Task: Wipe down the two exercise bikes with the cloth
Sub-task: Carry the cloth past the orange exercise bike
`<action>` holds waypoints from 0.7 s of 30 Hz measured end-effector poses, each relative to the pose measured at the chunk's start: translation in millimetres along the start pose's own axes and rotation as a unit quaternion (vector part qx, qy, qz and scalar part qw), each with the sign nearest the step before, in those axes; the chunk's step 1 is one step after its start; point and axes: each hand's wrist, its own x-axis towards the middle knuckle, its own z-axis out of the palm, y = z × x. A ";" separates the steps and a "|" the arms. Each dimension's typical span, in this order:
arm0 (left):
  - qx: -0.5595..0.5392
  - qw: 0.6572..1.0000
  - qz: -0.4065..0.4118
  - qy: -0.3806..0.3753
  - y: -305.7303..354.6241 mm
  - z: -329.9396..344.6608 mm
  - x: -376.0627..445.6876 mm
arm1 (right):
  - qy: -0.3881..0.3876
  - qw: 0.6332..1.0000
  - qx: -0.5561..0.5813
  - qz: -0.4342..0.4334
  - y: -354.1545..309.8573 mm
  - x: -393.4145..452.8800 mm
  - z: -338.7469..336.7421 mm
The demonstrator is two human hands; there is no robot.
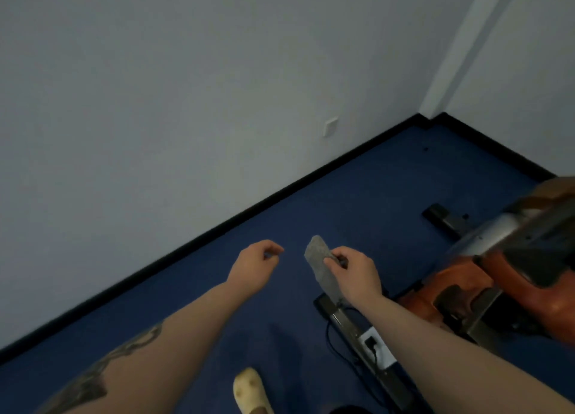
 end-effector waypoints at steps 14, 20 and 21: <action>0.053 0.964 0.186 -0.180 87.5 -9.5 187.5 | 0.203 0.971 0.012 0.126 -27.2 94.1 -29.1; 0.078 0.931 0.251 -0.251 147.9 9.2 250.8 | 0.267 0.946 0.033 0.178 -13.6 144.3 -66.1; 0.072 0.927 0.264 -0.255 158.3 11.9 262.7 | 0.273 0.943 0.036 0.187 -10.8 153.8 -71.3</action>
